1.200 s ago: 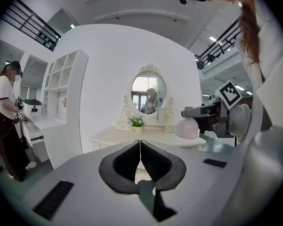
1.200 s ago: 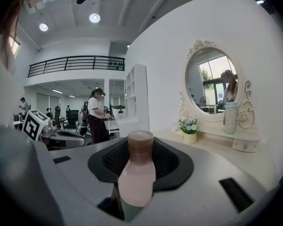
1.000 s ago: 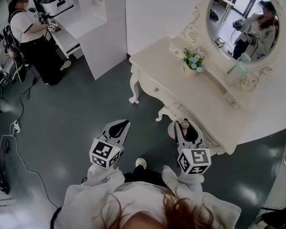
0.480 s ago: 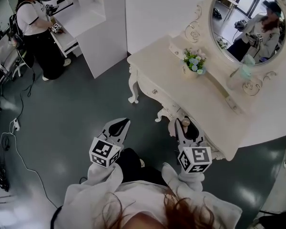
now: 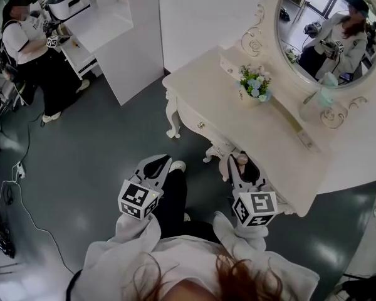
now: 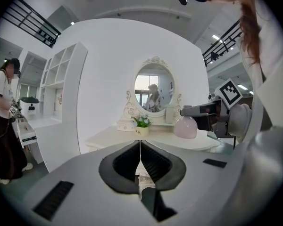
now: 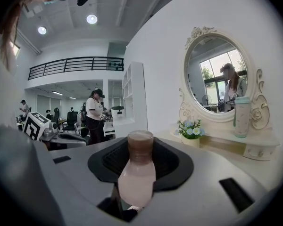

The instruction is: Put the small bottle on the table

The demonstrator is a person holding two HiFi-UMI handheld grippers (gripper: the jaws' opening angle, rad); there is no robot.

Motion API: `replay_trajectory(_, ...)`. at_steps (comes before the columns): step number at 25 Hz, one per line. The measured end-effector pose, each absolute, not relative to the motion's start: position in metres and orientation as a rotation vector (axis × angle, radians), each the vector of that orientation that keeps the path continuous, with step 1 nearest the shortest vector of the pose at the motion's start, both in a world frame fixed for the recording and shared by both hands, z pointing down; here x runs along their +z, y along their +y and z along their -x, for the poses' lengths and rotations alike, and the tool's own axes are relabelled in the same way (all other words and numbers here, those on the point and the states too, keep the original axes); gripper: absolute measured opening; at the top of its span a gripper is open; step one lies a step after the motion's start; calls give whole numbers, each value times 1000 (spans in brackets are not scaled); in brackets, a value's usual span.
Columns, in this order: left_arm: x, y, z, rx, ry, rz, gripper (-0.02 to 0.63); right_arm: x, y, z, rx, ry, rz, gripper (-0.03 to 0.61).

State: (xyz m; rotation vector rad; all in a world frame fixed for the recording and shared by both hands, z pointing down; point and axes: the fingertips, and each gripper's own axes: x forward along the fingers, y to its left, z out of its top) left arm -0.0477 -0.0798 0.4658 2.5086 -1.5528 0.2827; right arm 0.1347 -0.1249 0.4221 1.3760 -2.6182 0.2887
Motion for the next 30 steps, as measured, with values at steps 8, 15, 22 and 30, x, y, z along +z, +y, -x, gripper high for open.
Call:
replay_trajectory(8,462,-157,52,295,-1470,-2558,18,422,-190,-126,312,-2583,-1442,153)
replay_trajectory(15,449,-225,72,299,-1418,-2591,18,414,-249,-105,311,-2546,-1478,153)
replay_trajectory(22,446,-279,98,281,-1394,-2604,18,409,-299,-81,301,-2524,-1507,153)
replay_trajectory(30,444,-332,122,254,-1368,-2629,18,405,-351,-59,294,-2503,-1544,153)
